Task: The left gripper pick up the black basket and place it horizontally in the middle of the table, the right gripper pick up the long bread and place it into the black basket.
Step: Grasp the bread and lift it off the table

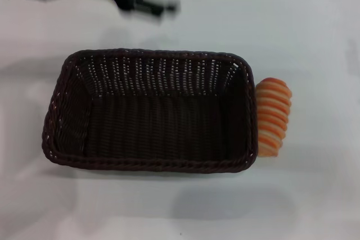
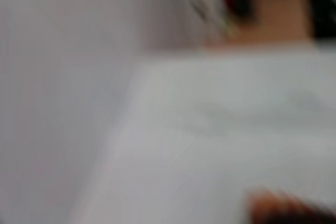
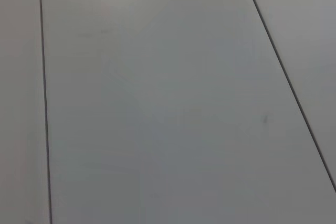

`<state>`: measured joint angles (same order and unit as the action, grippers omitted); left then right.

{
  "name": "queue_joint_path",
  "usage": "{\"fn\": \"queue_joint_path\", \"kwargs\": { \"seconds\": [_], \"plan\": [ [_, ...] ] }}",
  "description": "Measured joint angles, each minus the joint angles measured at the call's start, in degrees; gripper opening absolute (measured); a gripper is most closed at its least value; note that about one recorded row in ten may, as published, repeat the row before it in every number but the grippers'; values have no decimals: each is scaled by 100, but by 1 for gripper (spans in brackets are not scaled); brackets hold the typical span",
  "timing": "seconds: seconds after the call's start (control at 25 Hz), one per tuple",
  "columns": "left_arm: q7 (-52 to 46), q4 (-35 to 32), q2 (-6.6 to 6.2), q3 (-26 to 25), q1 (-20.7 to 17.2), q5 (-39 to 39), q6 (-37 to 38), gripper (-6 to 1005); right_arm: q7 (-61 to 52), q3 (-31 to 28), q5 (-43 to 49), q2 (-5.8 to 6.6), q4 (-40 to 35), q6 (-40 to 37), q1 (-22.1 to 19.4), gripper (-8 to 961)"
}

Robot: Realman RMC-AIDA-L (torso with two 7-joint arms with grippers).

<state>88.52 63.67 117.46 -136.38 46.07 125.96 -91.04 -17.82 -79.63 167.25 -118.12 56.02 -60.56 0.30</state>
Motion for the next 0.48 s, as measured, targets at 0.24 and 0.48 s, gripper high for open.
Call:
{"fn": "queue_joint_path", "kwargs": {
  "seconds": [0.24, 0.48],
  "plan": [
    [12, -167, -59, -1245, -479, -1719, 834, 750, 19, 176, 1, 28, 217, 301, 1, 485],
    [158, -210, -38, -1328, -1361, -3275, 1176, 751, 239, 464, 1, 90, 417, 566, 25, 485]
  ]
}}
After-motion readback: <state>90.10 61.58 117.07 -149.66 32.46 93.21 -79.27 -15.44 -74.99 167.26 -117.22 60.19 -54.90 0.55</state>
